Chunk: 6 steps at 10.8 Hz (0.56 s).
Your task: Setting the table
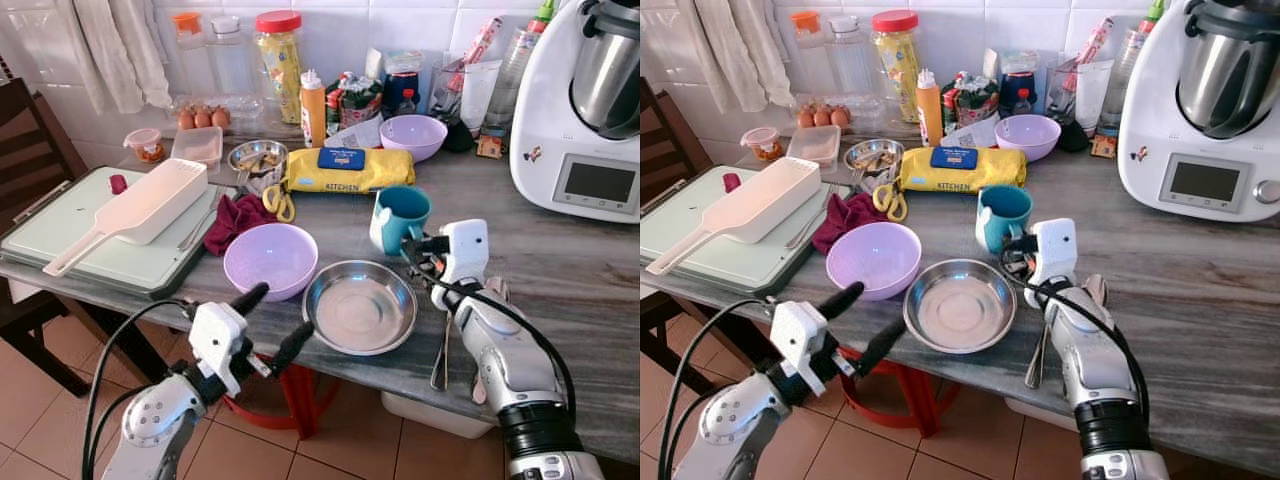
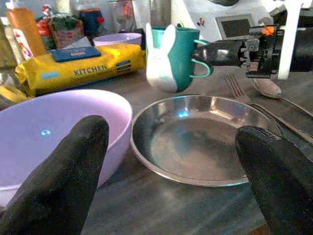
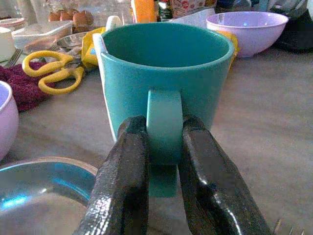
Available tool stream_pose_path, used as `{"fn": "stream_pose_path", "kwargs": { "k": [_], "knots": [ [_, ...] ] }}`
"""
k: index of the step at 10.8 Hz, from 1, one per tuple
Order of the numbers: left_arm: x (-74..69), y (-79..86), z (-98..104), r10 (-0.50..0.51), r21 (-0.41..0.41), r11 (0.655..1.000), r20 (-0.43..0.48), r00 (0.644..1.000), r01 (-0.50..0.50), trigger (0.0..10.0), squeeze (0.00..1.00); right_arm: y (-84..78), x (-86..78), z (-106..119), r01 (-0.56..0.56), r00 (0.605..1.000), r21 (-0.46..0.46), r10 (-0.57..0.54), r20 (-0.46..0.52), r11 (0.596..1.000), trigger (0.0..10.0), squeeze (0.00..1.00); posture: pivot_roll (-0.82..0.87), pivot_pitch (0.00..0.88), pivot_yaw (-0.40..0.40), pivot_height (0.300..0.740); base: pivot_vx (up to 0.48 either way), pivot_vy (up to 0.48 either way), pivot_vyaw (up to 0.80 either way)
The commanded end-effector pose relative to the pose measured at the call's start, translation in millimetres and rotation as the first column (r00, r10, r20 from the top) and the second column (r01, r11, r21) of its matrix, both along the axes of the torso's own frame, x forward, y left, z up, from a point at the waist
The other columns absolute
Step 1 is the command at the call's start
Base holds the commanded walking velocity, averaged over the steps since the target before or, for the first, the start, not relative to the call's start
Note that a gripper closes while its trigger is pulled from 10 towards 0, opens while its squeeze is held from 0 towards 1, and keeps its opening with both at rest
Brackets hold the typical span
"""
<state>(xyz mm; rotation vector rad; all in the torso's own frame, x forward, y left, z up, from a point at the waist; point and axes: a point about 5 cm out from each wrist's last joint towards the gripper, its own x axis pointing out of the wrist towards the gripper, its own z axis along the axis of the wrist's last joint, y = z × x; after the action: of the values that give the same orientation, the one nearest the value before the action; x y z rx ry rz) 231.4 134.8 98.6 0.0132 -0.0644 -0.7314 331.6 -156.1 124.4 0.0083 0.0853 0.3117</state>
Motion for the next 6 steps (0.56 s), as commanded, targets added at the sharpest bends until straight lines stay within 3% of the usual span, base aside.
{"fn": "stream_pose_path", "kwargs": {
  "k": [1, 5, 6],
  "knots": [
    [1.5, 2.2, 0.3, -0.013, 0.011, 1.0, -0.008, 1.0, 0.013, 10.0, 0.0, 5.0, 2.7, 4.4, -0.023, 1.0, 0.006, 0.023, 0.009, 1.0, 10.0, 0.0, -0.02, 0.0, 0.077, 0.74, 0.0, 0.0, 0.0],
    [0.1, 2.1, -2.9, -0.024, 0.009, 1.0, -0.034, 0.999, 0.024, 10.0, 0.0, 3.1, 0.2, -4.0, -0.01, 1.0, 0.012, 0.011, -0.022, 1.0, 10.0, 0.0, -0.03, 0.0, 0.081, 0.74, 0.0, 0.0, 0.0],
    [0.1, 1.9, -3.1, -0.026, 0.01, 1.0, -0.034, 0.999, 0.026, 10.0, 0.0, 3.0, -0.6, -5.0, -0.01, 1.0, 0.015, 0.011, -0.025, 1.0, 10.0, 0.43, -0.03, 0.0, 0.081, 0.74, 0.0, 0.0, 0.0]
  ]
}}
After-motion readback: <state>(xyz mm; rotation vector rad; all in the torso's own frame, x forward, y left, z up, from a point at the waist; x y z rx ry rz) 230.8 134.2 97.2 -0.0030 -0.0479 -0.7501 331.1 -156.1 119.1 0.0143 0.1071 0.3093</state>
